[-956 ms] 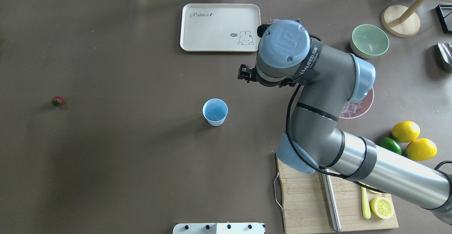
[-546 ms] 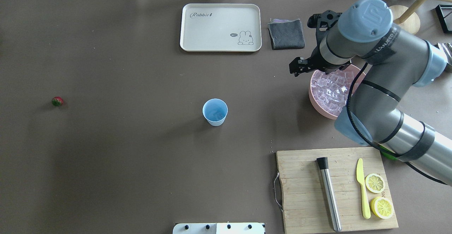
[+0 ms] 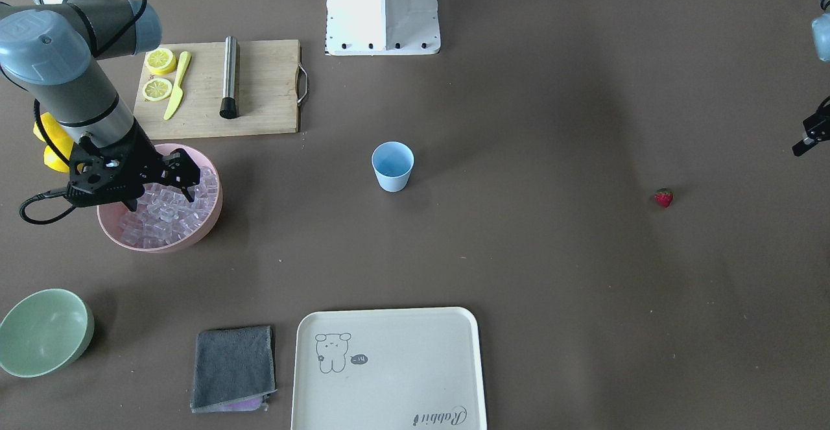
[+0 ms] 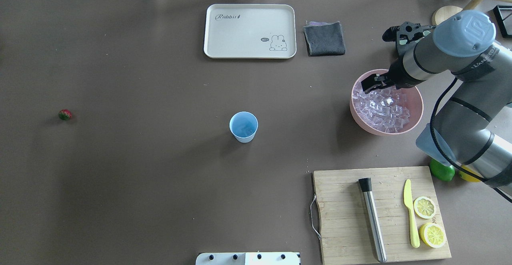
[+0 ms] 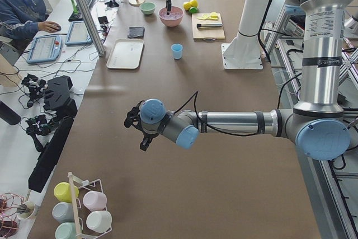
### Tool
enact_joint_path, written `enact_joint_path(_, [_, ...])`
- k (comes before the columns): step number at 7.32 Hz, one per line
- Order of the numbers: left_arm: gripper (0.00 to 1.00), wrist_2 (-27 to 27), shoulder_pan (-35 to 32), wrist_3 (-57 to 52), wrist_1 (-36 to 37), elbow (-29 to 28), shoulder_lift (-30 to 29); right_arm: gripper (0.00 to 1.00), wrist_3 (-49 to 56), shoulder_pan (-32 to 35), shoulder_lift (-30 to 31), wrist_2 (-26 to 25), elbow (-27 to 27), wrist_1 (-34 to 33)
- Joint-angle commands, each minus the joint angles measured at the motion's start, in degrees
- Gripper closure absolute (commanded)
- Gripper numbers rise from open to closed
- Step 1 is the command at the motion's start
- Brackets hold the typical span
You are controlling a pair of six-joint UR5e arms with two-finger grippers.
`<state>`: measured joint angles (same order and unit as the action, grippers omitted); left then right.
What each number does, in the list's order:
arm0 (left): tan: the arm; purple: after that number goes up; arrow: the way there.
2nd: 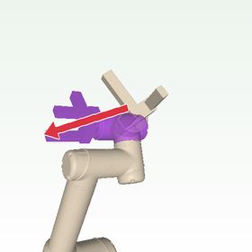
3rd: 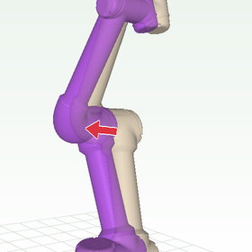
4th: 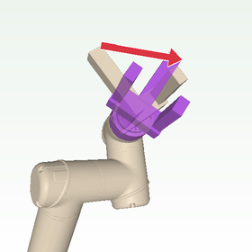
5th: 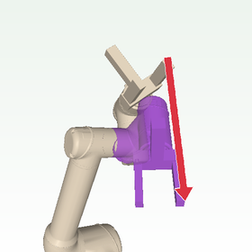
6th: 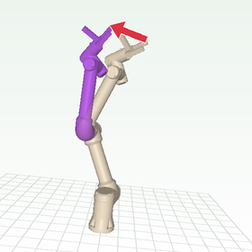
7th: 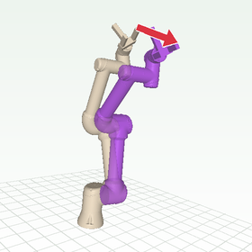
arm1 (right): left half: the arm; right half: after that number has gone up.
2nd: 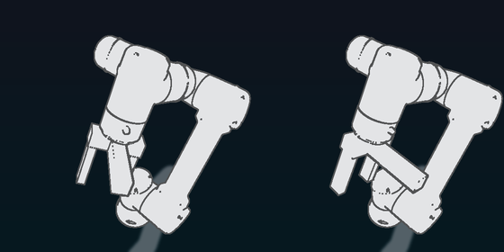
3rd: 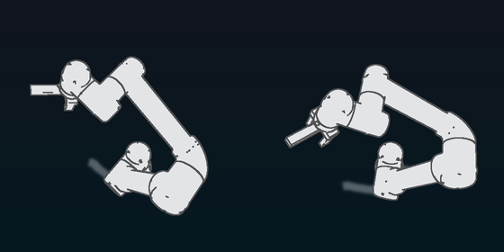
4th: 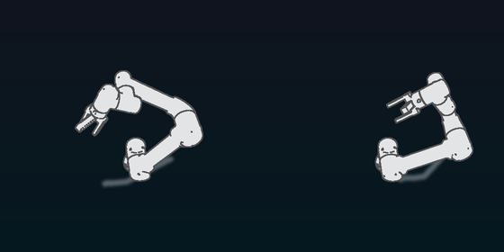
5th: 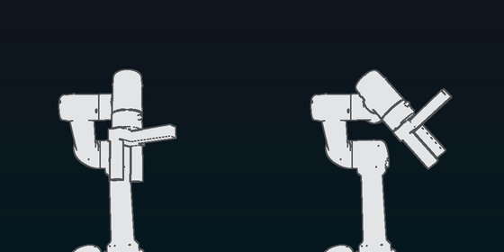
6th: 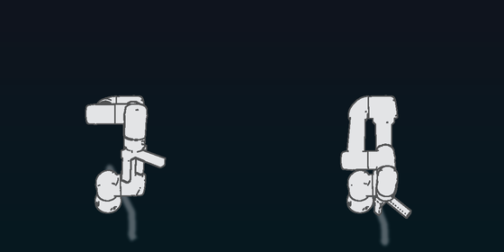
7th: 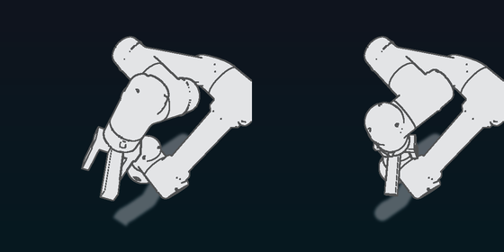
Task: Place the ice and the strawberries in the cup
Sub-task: 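Lower the right gripper into the bowl and grasp another ice cube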
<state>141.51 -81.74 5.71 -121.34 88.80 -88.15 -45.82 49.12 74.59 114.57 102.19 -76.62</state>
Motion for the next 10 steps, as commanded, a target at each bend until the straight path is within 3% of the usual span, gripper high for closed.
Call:
enact_joint_path(1, [0.02,0.0,0.0,0.0,0.0,0.1,0.0,0.15,2.2,0.2,0.7,1.7,-4.1,6.4])
enact_joint_path(3, [0.02,0.0,0.0,0.0,0.0,0.1,0.0,0.16,7.2,0.1,2.0,1.7,-4.5,6.8])
enact_joint_path(10, [0.02,0.1,0.4,1.1,-0.1,0.3,0.0,0.21,6.6,-0.2,2.8,1.7,-3.9,6.8])
